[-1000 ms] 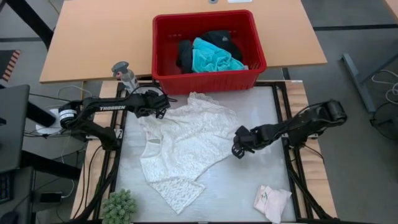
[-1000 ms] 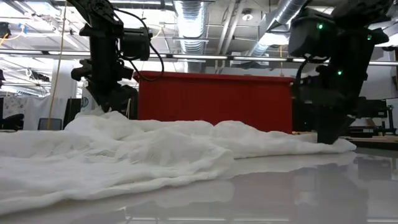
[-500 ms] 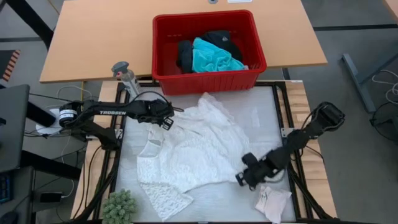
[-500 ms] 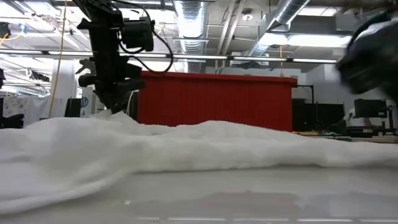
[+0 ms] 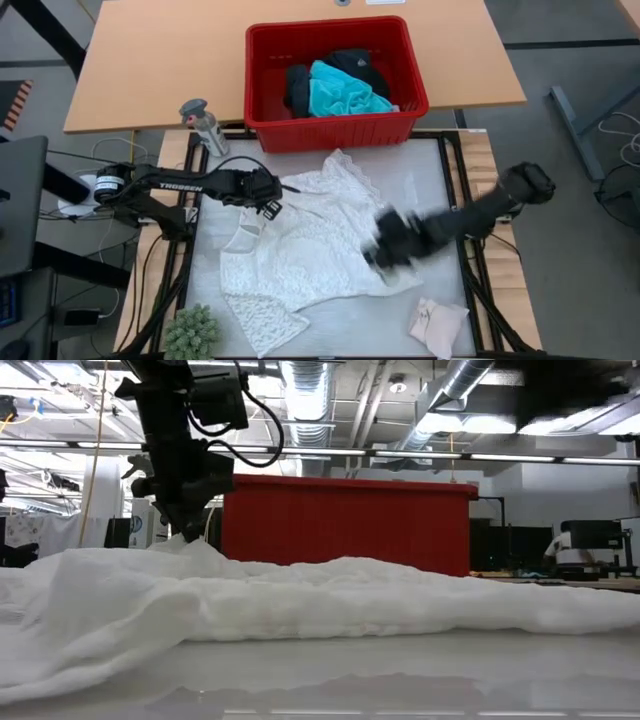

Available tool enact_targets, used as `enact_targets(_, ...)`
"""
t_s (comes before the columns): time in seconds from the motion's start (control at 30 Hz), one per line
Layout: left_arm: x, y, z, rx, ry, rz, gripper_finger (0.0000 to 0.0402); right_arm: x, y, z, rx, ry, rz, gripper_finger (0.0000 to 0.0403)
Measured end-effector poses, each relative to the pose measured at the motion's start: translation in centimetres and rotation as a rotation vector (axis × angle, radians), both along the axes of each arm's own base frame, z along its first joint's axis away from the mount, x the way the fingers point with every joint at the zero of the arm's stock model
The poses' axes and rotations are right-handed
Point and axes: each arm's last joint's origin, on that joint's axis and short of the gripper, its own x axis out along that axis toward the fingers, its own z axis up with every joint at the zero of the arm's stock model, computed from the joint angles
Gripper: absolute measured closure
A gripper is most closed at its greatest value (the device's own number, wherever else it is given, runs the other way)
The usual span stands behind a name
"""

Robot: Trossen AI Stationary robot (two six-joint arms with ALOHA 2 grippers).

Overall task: Fold Laundry from Bin
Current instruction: Fold the white blouse

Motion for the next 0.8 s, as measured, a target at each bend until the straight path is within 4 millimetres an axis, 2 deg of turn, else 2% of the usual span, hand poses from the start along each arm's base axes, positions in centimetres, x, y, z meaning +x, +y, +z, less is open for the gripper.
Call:
enact_targets(0.1, 0.0, 0.1, 0.0, -0.014, -0.003, 0.002, 0.0390, 2.9, -7.0, 0.1, -0.081, -0.030, 0.006, 0.0387)
enact_targets(0.2, 0.0, 0.2, 0.0, -0.022, -0.006, -0.001, 0.0390, 5.2, -14.0, -0.3, -0.074, -0.185, 0.106, 0.0387)
enact_targets(0.3, 0.0, 0.1, 0.0, -0.026, -0.004, -0.013, 0.0390, 5.2, -20.2, -2.0, -0.077, -0.192, 0.073, 0.0387)
enact_targets(0.37, 0.1, 0.2, 0.0, -0.025, -0.013, -0.015, 0.0390, 5.2, -23.4, -3.5, -0.032, -0.202, 0.061, 0.0387)
enact_targets(0.47, 0.4, 0.2, 0.1, -0.030, -0.037, -0.034, 0.0390, 6.0, -25.3, -6.3, 0.051, -0.198, 0.095, 0.0387)
enact_targets(0.57, 0.6, 0.1, 0.1, -0.043, -0.059, -0.050, 0.0390, 7.7, -25.4, -8.3, 0.084, -0.184, 0.166, 0.0387)
enact_targets(0.67, 0.6, 0.1, 0.1, -0.052, -0.061, -0.043, 0.0390, 9.2, -25.2, -9.4, 0.074, -0.156, 0.223, 0.0387)
enact_targets(0.8, 0.6, 0.1, 0.1, -0.053, -0.062, -0.040, 0.0390, 9.6, -25.9, -11.4, 0.066, -0.061, 0.194, 0.0387)
